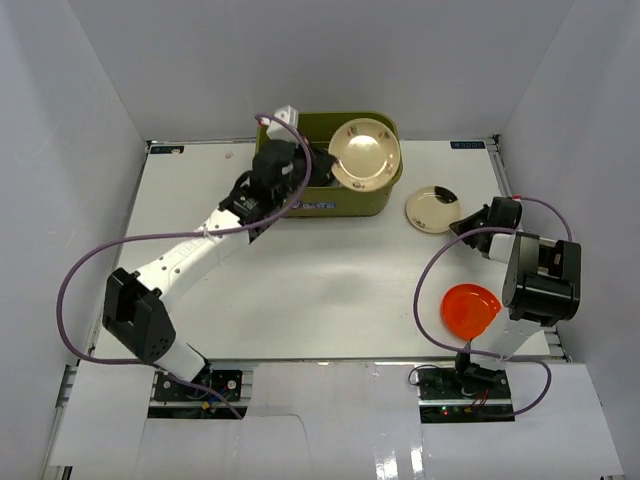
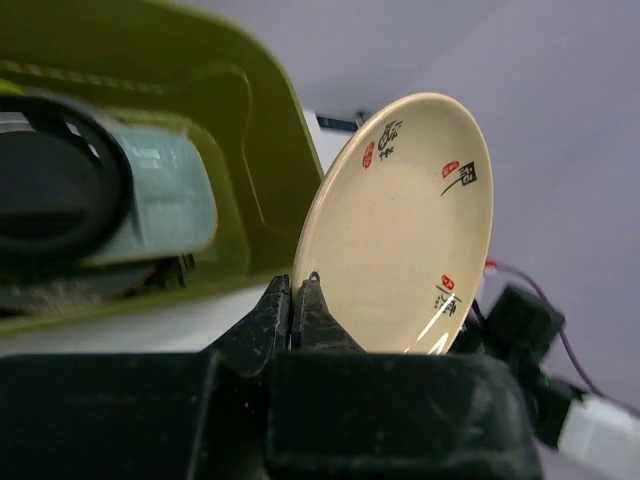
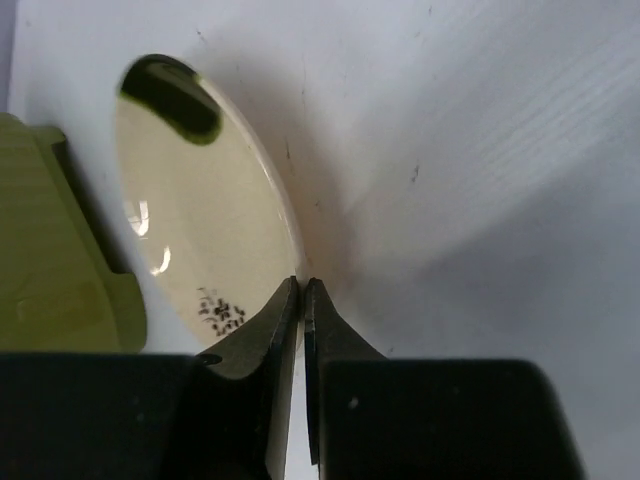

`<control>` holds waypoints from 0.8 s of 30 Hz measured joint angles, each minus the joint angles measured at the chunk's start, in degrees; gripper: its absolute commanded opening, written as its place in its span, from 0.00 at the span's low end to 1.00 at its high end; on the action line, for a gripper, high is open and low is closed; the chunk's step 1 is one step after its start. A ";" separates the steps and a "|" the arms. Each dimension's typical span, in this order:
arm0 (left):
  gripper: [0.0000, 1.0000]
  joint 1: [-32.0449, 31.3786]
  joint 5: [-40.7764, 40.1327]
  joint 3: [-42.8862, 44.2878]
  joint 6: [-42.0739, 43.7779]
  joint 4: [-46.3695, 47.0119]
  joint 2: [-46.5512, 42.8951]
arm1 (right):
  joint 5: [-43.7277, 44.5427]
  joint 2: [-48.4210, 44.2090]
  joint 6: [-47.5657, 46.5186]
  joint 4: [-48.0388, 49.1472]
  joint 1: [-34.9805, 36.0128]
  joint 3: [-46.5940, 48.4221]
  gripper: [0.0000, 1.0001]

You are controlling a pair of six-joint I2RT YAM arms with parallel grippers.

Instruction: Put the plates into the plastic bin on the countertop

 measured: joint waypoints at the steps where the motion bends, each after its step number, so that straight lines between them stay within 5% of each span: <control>1: 0.00 1.95 0.39 3.26 0.63 -0.33 1.44 | 0.68 -1.97 0.02 0.02 0.00 -1.20 0.08; 9: 0.00 14.58 3.13 26.64 2.43 -8.81 24.55 | 3.02 -31.39 -1.97 -3.06 -0.04 -5.44 0.08; 13: 0.02 15.89 3.15 29.57 3.10 -14.34 33.68 | 1.05 -35.56 -4.04 -4.74 1.53 1.97 0.08; 15: 0.12 15.91 3.34 29.57 2.97 -16.55 36.44 | 0.17 -34.25 -5.40 -5.92 4.35 7.30 0.08; 20: 0.64 16.39 5.09 30.51 2.58 -18.58 38.29 | -0.11 -26.86 -8.15 -9.73 14.86 20.87 0.08; 24: 0.81 17.20 7.10 31.56 2.29 -18.64 37.62 | 0.70 -15.19 -10.91 -13.46 22.88 34.10 0.08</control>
